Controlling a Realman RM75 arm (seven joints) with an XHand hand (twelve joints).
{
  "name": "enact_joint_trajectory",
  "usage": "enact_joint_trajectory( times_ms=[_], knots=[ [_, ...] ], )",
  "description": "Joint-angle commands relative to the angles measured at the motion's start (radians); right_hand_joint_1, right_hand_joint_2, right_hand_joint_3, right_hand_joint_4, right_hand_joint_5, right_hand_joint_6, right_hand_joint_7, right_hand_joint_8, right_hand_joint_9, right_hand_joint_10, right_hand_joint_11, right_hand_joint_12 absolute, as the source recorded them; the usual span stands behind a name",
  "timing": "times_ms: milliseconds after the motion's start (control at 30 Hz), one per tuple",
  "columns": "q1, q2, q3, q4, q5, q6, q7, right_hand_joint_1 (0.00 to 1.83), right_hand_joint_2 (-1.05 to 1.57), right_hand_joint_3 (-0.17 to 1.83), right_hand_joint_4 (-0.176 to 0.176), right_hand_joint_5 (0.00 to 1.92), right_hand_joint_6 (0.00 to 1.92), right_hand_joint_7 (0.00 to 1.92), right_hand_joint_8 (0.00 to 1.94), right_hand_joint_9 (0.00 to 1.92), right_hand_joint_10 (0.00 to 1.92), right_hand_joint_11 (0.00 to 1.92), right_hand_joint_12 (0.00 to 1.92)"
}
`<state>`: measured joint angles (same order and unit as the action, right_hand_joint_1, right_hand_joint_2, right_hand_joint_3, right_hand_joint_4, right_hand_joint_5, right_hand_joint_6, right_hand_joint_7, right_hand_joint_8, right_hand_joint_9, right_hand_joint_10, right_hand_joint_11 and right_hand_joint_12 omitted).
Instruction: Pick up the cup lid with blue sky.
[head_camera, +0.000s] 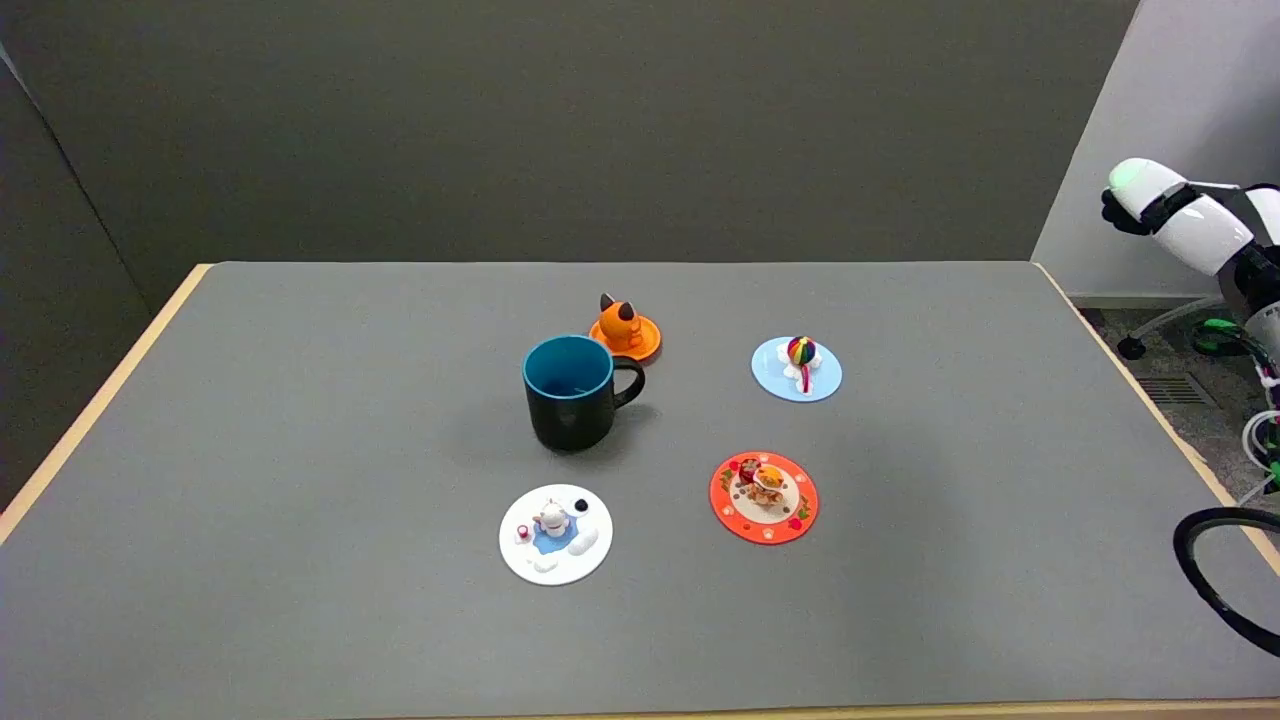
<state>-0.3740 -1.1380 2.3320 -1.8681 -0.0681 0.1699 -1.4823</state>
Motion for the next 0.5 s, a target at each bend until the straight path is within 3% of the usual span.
enact_joint_trajectory(
  times_ms=[33,500],
  knots=[
    [0.018,-0.033,-0.058,-0.005,0.343,-0.094,-0.264,0.40,0.48,0.76,-0.109,0.76,0.30,0.80,0.21,0.65,0.22,0.19,0.16],
    [0.052,-0.045,-0.120,-0.001,0.360,-0.094,-0.369,0.44,0.47,0.76,-0.127,0.77,0.32,0.80,0.22,0.64,0.23,0.18,0.15]
  ],
)
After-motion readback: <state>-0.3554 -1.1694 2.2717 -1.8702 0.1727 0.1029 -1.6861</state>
